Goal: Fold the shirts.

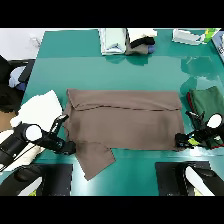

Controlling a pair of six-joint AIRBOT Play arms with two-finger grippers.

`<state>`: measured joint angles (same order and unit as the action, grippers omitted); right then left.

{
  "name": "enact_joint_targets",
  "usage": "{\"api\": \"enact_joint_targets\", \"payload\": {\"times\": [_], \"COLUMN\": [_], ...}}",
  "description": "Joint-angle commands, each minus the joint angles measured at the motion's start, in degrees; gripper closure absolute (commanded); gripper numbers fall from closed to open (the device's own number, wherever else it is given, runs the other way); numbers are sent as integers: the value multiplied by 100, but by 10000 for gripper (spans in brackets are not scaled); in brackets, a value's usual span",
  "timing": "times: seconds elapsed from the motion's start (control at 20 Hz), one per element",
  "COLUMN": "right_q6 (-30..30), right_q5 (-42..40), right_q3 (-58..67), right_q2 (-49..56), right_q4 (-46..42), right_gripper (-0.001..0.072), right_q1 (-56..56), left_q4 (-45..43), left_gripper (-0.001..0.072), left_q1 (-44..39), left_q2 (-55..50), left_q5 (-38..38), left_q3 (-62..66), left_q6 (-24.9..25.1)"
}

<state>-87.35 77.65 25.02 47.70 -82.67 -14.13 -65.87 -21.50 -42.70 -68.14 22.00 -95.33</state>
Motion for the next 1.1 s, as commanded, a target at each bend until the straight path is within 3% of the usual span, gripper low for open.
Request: {"api": "enact_joint_targets", "payload": {"times": [0.0, 0.45, 0.5, 0.55, 0.75, 0.95, 1.05], "right_q6": [0, 2, 2, 4, 4, 2, 2], "right_q5": [-11, 55, 55, 59, 535, 1062, 1088], "right_q3": [0, 2, 2, 4, 557, 1373, 1742], "right_q2": [-2, -2, -2, -2, -4, -431, -645], "right_q4": [2, 0, 0, 0, -4, -162, -151], "right_gripper": [696, 696, 696, 696, 697, 698, 698], "right_q1": [7, 7, 7, 7, 7, 2, -105], "left_q4": [127, 31, 17, 15, -289, -1137, -1517], "left_gripper": [336, 352, 590, 682, 684, 683, 684], "left_q1": [-323, -323, -323, -323, -323, -321, -321], "left_q2": [4, 4, 4, 7, 192, 636, 636], "left_q5": [328, 638, 616, 621, 94, -1029, -1032], "left_q3": [-175, -186, -184, -181, 455, 1687, 2315], "left_q6": [-225, -223, -208, -173, -177, -212, -166]}}
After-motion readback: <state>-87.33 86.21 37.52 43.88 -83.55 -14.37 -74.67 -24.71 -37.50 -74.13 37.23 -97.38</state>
